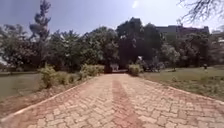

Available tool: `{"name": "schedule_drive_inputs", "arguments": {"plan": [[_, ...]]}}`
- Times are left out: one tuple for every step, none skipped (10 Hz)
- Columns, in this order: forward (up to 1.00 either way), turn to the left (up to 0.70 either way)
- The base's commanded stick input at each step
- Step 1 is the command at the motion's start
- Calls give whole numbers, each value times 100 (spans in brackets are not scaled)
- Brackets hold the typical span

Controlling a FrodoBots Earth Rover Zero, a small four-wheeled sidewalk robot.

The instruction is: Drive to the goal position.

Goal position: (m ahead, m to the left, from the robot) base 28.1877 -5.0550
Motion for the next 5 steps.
{"name": "schedule_drive_inputs", "arguments": {"plan": [[70,0],[70,0],[70,0],[70,0],[70,0]]}}
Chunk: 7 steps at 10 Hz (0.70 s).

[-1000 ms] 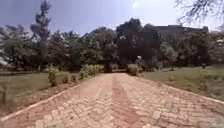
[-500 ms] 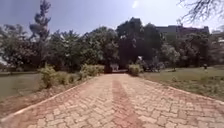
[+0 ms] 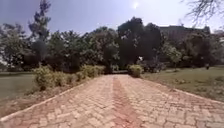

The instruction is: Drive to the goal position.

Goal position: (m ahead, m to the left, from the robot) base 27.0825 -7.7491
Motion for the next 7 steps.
{"name": "schedule_drive_inputs", "arguments": {"plan": [[70,0],[70,0],[70,0],[70,0],[70,0],[70,0],[70,0]]}}
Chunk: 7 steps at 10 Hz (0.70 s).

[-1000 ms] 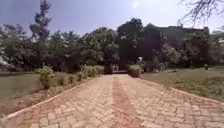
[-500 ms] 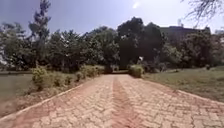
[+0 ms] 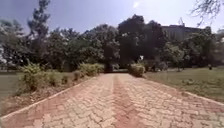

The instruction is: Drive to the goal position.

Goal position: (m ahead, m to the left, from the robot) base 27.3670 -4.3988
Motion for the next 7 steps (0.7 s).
{"name": "schedule_drive_inputs", "arguments": {"plan": [[70,0],[70,0],[70,0],[70,0],[70,0],[70,0],[70,0]]}}
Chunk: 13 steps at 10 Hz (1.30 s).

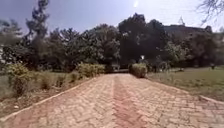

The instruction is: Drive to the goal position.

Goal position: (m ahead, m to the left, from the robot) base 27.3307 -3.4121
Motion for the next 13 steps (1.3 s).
{"name": "schedule_drive_inputs", "arguments": {"plan": [[70,0],[70,0],[70,0],[70,0],[70,0],[70,0],[70,0],[70,0],[70,0],[70,0],[70,0],[70,0],[70,0]]}}
